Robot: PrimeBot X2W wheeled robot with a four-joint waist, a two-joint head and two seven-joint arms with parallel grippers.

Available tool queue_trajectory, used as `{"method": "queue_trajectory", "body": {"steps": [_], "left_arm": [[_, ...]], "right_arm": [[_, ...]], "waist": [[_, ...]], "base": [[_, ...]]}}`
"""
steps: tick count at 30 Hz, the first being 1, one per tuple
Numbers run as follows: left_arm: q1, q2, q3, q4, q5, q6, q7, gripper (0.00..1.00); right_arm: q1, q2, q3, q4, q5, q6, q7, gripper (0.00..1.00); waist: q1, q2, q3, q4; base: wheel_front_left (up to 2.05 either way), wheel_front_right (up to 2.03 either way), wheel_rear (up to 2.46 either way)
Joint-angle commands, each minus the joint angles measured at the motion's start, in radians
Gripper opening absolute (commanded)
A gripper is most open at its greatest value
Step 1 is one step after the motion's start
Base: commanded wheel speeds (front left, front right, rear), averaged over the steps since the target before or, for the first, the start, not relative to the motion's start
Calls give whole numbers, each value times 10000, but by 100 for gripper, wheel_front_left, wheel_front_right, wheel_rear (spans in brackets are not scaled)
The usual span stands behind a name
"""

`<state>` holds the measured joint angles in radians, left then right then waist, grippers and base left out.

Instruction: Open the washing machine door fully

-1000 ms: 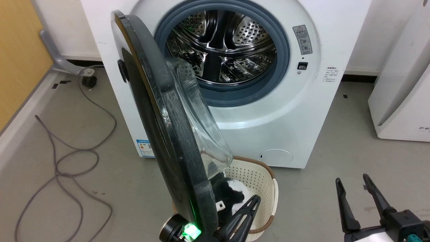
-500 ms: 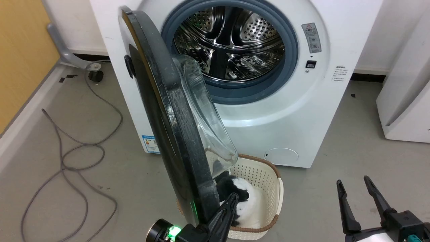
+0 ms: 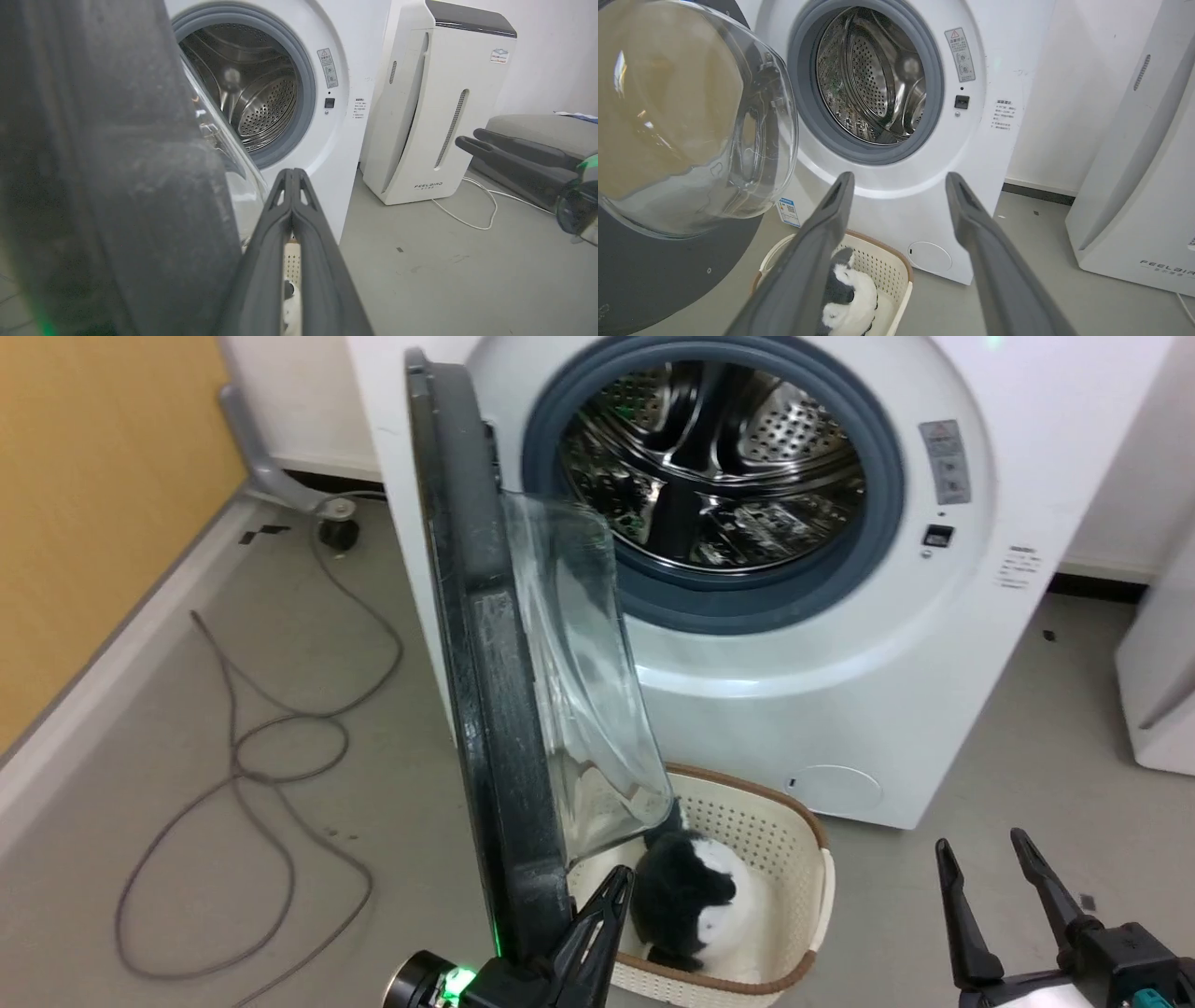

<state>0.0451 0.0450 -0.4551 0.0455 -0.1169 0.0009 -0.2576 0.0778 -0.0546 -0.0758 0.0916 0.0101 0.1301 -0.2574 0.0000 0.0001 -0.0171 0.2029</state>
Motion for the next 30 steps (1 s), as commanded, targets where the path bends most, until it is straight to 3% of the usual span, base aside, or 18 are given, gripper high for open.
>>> {"method": "queue_trajectory", "body": {"steps": [1,19,30], "left_arm": [[107,52,86,-48,15,65,-42,0],[655,245,1329,-521,139,287,-42,0],[392,706,3096,-317,-35,627,-42,0]], "right_arm": [[120,43,-5,19,26,6,-44,100],[128,43,23,69,137,6,-44,100],[66,43,60,29,21,6,-44,100]], "waist": [[0,-1,-17,145],[0,-1,96,1837],[0,-1,301,2075]], "base": [[0,0,0],[0,0,0],[0,0,0]]}}
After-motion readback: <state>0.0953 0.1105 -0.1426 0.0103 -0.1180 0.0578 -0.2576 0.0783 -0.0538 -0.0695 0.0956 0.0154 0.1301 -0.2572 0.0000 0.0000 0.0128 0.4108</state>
